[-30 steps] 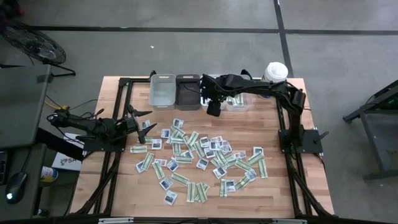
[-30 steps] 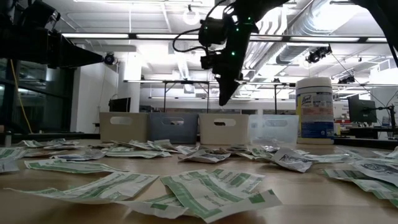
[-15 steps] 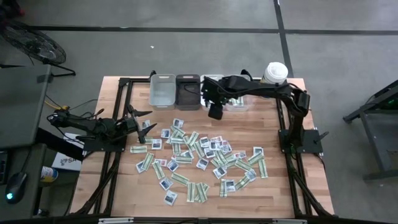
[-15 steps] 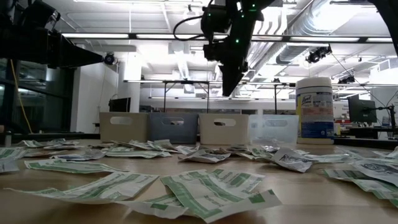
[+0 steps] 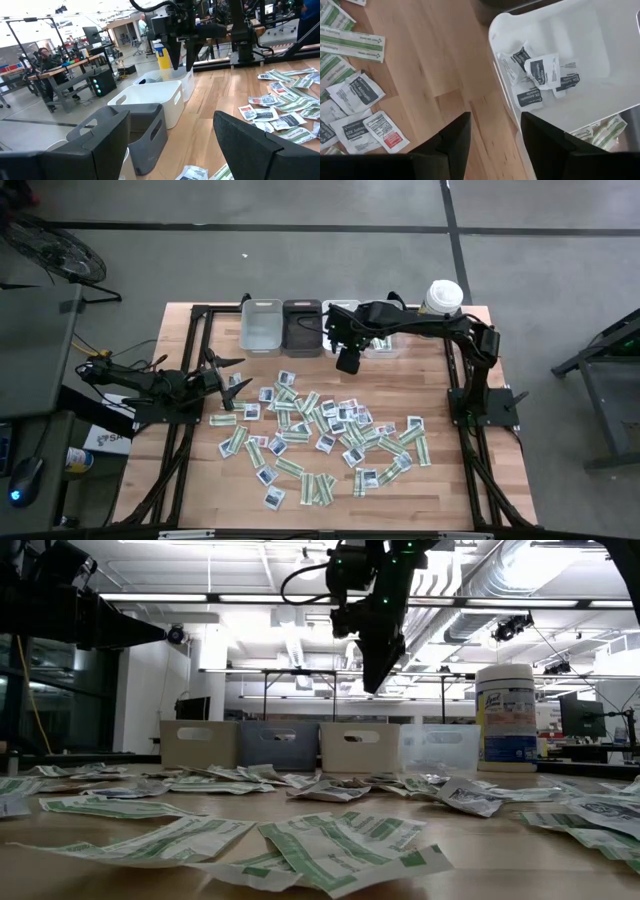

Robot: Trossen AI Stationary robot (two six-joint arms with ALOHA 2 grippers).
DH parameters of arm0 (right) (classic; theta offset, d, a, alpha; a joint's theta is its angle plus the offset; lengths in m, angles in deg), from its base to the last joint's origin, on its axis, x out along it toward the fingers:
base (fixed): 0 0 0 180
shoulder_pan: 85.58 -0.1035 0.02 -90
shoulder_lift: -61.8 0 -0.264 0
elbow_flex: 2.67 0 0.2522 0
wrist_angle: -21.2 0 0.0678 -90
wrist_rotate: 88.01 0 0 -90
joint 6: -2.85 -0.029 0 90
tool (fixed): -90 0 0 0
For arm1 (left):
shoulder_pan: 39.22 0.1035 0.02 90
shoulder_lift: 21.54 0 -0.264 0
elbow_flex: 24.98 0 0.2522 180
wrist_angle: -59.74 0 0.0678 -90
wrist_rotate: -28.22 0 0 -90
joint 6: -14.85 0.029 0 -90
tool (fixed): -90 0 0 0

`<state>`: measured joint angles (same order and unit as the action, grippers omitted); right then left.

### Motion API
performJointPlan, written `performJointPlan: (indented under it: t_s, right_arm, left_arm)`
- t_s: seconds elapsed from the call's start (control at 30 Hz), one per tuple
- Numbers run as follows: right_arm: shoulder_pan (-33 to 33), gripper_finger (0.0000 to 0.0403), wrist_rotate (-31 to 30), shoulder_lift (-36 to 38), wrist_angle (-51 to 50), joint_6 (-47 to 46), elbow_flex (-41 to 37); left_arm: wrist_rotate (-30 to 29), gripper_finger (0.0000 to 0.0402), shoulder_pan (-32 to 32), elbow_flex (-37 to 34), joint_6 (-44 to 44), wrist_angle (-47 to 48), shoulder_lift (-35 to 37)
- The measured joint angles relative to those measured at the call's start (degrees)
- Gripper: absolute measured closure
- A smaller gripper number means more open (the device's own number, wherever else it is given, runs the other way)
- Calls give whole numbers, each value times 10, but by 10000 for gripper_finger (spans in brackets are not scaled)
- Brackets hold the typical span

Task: Pick & Place First Aid Supplies
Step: Put the green bandage into the transparent bin

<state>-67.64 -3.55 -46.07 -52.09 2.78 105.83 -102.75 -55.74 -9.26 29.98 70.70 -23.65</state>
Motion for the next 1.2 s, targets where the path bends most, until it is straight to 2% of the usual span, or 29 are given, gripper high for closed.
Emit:
performJointPlan:
  t_s: [0.43, 0.63, 0.83, 0.9, 1.0, 1.2]
  right_arm:
    - [-17, 242, 2, 0, 2, -6, 0]
    - [-26, 240, 42, 3, 1, -45, 0]
    - [-36, 244, 43, 20, -6, -60, -2]
    - [-41, 244, 43, 41, 10, -64, -28]
    - [-50, 244, 42, 90, 69, -91, -107]
    - [-74, 247, 53, 207, 143, -204, -272]
  left_arm:
    - [0, 121, 0, 0, 0, 0, 0]
    - [0, 121, 0, 0, 0, 0, 0]
    - [0, 121, 0, 0, 0, 0, 0]
    - [0, 121, 0, 0, 0, 0, 0]
    - [0, 121, 0, 0, 0, 0, 0]
    - [0, 121, 0, 0, 0, 0, 0]
